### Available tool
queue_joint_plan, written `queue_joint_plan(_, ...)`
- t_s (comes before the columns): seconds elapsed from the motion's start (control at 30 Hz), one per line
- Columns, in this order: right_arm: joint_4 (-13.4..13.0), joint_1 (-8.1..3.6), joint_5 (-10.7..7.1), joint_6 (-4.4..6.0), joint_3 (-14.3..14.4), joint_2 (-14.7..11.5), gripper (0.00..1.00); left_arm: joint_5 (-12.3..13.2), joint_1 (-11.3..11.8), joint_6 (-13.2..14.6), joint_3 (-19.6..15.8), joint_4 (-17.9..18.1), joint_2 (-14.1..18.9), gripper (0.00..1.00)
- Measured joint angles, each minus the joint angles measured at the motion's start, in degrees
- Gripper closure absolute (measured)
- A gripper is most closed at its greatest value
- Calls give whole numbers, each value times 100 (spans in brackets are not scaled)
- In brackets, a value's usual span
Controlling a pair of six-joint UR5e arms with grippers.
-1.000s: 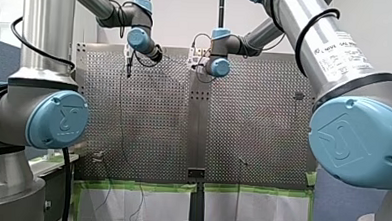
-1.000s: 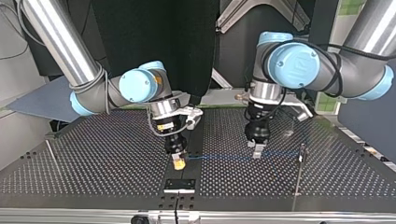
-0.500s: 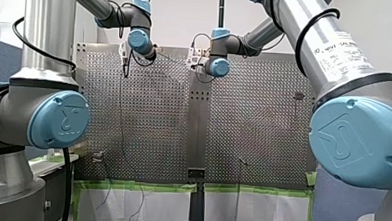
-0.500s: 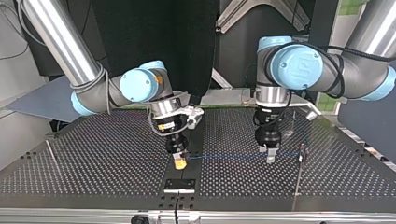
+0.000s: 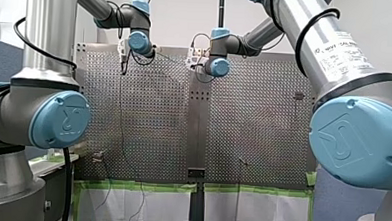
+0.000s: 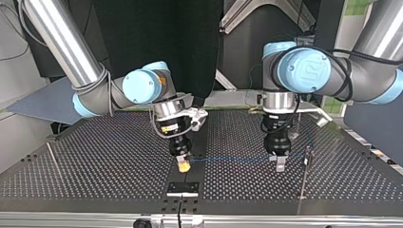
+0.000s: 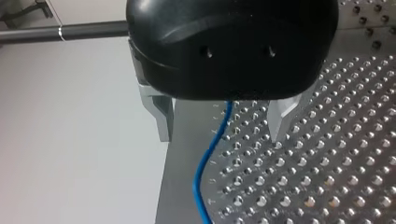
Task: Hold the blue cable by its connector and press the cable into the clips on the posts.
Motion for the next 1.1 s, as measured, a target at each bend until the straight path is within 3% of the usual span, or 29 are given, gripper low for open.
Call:
queue_joint_plan(0.23, 6, 6, -7, 0, 0, 0, 100, -64, 16, 142, 72, -28, -219, 0)
queue_joint_plan(0.73, 14, 4, -9, 0, 0, 0, 100, -171, -44, 179, 79, 34, -247, 0)
queue_joint_plan(1.1, 18, 7, -9, -15, 0, 0, 100, -60, -33, -77, 77, 113, -241, 0)
